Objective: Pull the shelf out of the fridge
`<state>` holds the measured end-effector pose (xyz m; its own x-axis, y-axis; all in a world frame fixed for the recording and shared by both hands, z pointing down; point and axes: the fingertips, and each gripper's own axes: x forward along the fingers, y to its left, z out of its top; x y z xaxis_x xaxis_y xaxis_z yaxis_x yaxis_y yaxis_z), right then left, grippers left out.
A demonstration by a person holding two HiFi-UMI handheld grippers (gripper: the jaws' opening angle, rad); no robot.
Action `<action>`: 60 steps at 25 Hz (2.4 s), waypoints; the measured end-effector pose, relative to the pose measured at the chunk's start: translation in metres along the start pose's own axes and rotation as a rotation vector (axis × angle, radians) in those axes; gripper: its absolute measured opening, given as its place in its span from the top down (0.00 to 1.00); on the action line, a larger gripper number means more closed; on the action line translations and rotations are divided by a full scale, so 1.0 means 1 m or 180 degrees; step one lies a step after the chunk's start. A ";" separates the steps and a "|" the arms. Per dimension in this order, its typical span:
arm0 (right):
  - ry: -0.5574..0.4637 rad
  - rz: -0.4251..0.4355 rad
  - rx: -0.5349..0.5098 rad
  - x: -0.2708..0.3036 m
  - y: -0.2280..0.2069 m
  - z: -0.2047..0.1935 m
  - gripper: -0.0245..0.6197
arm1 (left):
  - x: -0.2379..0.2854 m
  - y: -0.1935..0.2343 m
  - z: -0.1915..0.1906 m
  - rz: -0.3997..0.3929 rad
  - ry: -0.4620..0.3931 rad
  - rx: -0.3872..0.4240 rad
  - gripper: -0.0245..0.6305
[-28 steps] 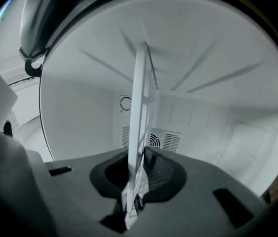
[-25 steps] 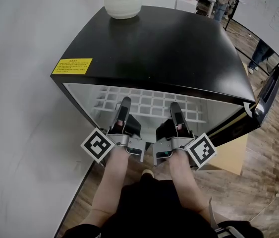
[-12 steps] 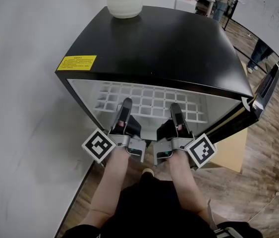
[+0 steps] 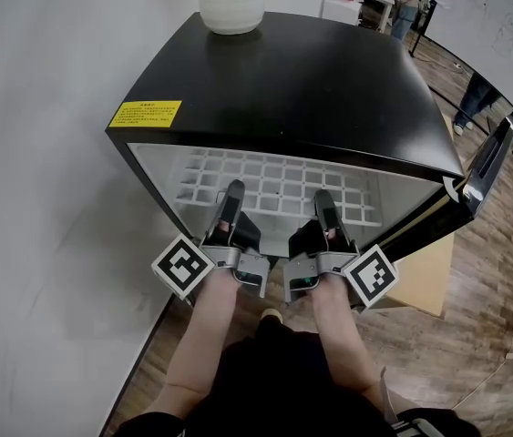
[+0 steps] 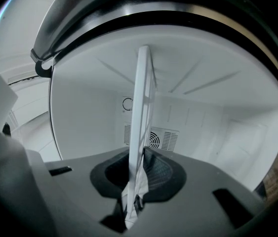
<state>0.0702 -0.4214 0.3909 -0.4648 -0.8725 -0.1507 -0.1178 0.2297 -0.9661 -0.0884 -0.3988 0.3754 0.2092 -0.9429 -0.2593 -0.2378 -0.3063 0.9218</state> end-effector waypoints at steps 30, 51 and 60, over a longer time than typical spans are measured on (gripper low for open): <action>-0.0093 -0.0123 0.0170 -0.005 0.006 -0.001 0.93 | -0.003 -0.004 0.000 0.0098 0.0057 -0.0120 0.89; -0.0138 -0.0154 0.0177 -0.006 0.008 0.000 0.93 | -0.002 -0.006 -0.001 0.0109 0.0128 -0.0137 0.89; -0.0148 -0.0182 0.0189 -0.007 0.015 0.001 0.93 | -0.002 -0.013 0.000 0.0145 0.0136 -0.0178 0.89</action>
<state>0.0726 -0.4122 0.3777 -0.4173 -0.9029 -0.1032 -0.0900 0.1540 -0.9840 -0.0859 -0.3931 0.3643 0.2401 -0.9488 -0.2052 -0.1948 -0.2542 0.9473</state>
